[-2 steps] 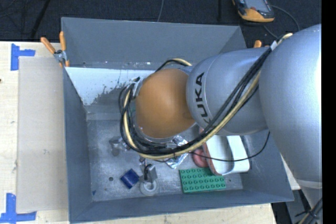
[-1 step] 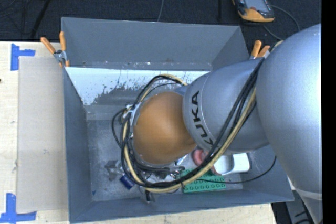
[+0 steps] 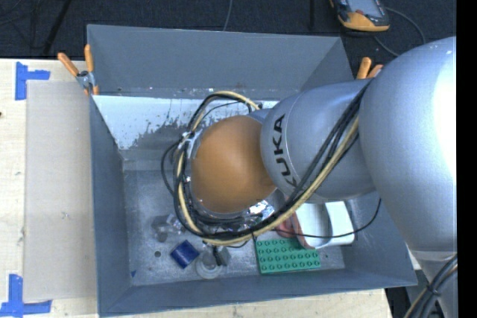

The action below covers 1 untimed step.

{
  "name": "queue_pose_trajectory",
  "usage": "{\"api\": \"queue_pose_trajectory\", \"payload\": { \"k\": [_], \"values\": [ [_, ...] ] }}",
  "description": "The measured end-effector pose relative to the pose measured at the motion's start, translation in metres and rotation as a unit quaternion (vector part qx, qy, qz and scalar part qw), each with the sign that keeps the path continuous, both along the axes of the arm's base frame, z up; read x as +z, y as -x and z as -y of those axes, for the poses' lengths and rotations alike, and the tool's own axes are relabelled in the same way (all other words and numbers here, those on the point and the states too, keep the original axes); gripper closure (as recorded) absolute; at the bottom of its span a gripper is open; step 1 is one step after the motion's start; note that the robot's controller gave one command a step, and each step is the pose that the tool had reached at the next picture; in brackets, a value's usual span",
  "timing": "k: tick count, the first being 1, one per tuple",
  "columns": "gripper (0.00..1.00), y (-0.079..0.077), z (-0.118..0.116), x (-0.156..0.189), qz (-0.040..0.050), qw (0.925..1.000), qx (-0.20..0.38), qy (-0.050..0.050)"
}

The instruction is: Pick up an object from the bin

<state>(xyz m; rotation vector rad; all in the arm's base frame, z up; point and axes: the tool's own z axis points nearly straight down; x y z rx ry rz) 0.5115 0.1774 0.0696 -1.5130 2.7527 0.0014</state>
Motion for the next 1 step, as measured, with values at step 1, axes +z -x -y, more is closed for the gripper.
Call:
{"api": "queue_pose_trajectory", "payload": {
  "k": [1],
  "values": [
    [0.00,0.0304,0.0460,0.0010,0.0023,0.9939,0.110,0.000]
  ]
}}
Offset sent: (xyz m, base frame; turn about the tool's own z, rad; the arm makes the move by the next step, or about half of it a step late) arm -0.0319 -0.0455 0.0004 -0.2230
